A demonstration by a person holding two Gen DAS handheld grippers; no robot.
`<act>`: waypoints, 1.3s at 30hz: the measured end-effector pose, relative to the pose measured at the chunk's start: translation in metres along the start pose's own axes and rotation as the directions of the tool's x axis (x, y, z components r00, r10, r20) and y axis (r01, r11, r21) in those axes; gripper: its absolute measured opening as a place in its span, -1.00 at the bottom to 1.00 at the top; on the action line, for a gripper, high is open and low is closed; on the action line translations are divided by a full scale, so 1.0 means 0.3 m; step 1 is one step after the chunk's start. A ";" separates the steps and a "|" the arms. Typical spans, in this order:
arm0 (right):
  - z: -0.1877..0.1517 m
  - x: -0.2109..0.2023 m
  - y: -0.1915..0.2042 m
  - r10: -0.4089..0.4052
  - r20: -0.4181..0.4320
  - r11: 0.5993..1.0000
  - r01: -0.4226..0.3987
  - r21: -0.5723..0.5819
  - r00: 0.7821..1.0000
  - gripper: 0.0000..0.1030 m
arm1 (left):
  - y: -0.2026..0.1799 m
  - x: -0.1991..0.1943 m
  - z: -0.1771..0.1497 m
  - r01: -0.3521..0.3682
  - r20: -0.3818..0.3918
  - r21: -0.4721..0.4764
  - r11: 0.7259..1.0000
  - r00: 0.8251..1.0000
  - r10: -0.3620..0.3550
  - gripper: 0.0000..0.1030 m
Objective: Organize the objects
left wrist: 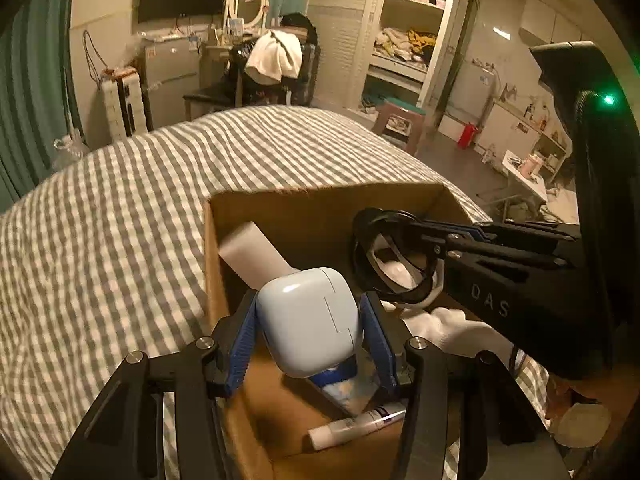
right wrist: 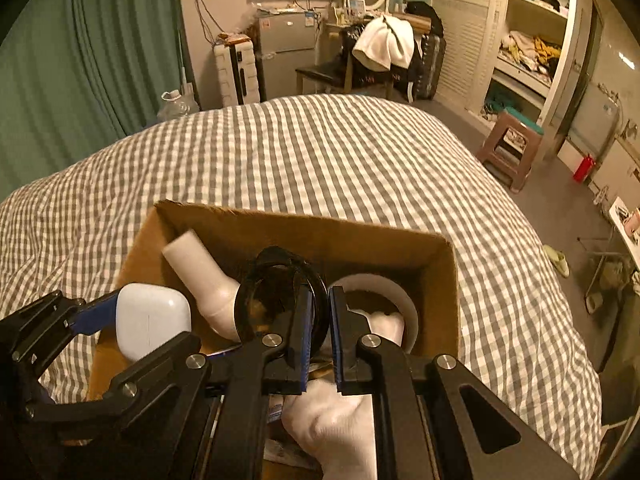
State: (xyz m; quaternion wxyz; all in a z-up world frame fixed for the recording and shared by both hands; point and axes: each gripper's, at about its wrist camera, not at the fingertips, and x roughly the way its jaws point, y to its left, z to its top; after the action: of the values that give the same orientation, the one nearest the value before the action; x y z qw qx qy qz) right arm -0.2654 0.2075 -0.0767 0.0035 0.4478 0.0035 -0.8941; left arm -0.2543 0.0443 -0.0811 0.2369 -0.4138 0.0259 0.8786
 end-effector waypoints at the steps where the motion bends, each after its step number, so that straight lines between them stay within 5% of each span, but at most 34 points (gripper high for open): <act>1: -0.002 0.009 -0.009 0.003 -0.006 1.000 -0.003 0.006 1.000 -0.84 | -0.008 0.004 -0.004 -0.002 0.001 0.005 1.000 1.000 0.002 0.01; 13: -0.043 -0.012 -0.070 0.051 -0.003 0.997 -0.050 0.054 0.999 -0.80 | -0.059 -0.020 -0.027 -0.032 0.021 0.017 0.999 0.999 0.031 0.06; 21: -0.019 -0.114 -0.095 0.078 0.068 0.990 -0.085 0.115 0.995 -0.12 | -0.060 -0.107 0.006 -0.067 0.067 0.025 0.997 0.996 0.065 0.43; 30: 0.029 -0.298 -0.086 0.053 0.158 0.990 -0.073 0.117 0.986 0.27 | -0.084 -0.255 0.056 -0.099 0.126 0.005 0.995 0.987 0.098 0.68; 39: 0.009 -0.617 -0.094 0.038 0.292 0.992 -0.072 0.104 0.956 0.42 | -0.162 -0.524 0.067 -0.145 0.252 0.006 0.989 0.958 0.139 0.91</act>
State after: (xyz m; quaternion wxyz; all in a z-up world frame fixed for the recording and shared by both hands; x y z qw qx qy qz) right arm -0.1569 0.2361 0.0732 0.0034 0.3116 -0.0603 -0.9483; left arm -0.1618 0.0302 0.0556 0.1797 -0.2933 0.0359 0.9383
